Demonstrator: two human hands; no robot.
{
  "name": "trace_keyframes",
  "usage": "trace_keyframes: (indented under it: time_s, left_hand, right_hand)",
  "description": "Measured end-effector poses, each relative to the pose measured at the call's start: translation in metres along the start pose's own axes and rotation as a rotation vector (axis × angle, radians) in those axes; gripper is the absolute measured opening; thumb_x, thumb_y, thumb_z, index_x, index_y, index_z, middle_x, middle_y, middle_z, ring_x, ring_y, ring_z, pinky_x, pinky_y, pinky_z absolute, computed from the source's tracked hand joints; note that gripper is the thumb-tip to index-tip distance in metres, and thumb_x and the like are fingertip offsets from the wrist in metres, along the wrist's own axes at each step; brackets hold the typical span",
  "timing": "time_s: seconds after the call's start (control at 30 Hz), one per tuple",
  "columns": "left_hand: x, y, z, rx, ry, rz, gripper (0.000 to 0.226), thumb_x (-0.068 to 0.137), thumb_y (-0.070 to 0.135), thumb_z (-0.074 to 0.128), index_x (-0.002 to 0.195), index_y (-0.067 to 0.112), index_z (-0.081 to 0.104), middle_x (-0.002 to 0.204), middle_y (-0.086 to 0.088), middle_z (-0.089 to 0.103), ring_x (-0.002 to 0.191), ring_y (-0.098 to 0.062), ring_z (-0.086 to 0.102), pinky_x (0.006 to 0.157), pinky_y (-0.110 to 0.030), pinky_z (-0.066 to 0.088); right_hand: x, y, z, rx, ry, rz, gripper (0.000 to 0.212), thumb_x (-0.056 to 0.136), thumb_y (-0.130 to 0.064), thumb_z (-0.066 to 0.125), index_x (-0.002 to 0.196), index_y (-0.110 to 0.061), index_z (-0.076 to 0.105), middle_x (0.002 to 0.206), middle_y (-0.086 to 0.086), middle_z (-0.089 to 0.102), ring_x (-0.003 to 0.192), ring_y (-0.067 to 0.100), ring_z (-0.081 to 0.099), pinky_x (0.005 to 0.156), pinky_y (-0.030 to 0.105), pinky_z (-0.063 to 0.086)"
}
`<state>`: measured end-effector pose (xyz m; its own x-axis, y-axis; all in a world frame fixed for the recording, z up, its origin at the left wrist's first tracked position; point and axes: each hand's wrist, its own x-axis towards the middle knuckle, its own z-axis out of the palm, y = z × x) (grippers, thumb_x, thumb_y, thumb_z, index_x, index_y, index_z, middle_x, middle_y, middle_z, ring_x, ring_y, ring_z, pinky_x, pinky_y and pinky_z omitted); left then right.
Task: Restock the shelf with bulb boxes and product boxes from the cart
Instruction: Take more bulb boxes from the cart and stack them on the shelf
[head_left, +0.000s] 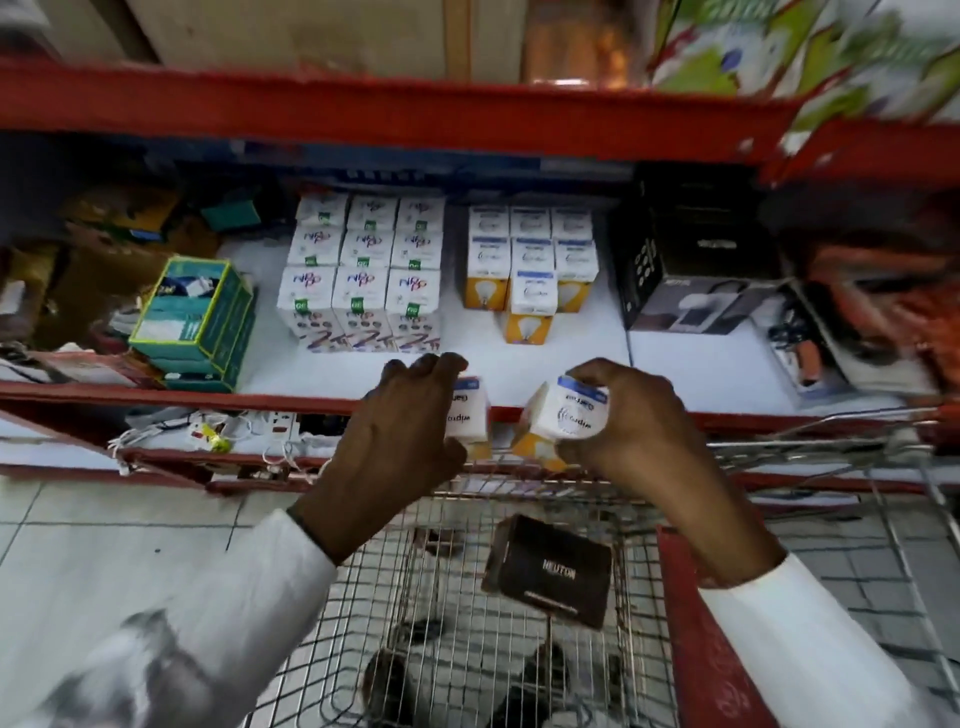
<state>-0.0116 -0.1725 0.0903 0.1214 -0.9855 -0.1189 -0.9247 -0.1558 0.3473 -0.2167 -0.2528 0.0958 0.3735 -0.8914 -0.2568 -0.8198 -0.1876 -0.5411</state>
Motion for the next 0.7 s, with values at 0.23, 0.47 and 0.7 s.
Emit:
trace_keyframes:
  time_s: [0.23, 0.47, 0.7]
  left_hand:
    - [0.102, 0.004, 0.017, -0.003, 0.099, -0.028, 0.062, 0.063, 0.015, 0.078, 0.121, 0.012, 0.054, 0.117, -0.014, 0.062, 0.110, -0.037, 0.051, 0.081, -0.045, 0.055]
    - [0.155, 0.006, 0.030, 0.061, 0.129, -0.082, 0.059, 0.066, 0.008, 0.079, 0.121, 0.007, 0.056, 0.118, -0.019, 0.059, 0.115, -0.040, 0.054, 0.085, -0.048, 0.056]
    - [0.193, -0.004, 0.055, 0.132, 0.136, -0.066, 0.068, 0.062, 0.011, 0.082, 0.125, 0.005, 0.055, 0.127, -0.018, 0.055, 0.131, -0.039, 0.042, 0.097, -0.044, 0.051]
  right_hand:
    - [0.089, 0.027, -0.028, -0.145, 0.206, -0.025, 0.068, 0.059, -0.017, 0.087, 0.123, -0.015, 0.065, 0.118, 0.016, 0.056, 0.104, 0.032, 0.061, 0.081, 0.029, 0.046]
    - [0.158, 0.046, -0.018, -0.322, 0.225, -0.130, 0.056, 0.064, -0.018, 0.081, 0.117, -0.016, 0.067, 0.113, 0.014, 0.063, 0.105, 0.035, 0.060, 0.082, 0.037, 0.053]
    - [0.182, 0.051, -0.009, -0.380, 0.195, -0.211, 0.068, 0.066, -0.023, 0.083, 0.130, -0.014, 0.061, 0.125, 0.015, 0.055, 0.120, 0.034, 0.045, 0.097, 0.038, 0.043]
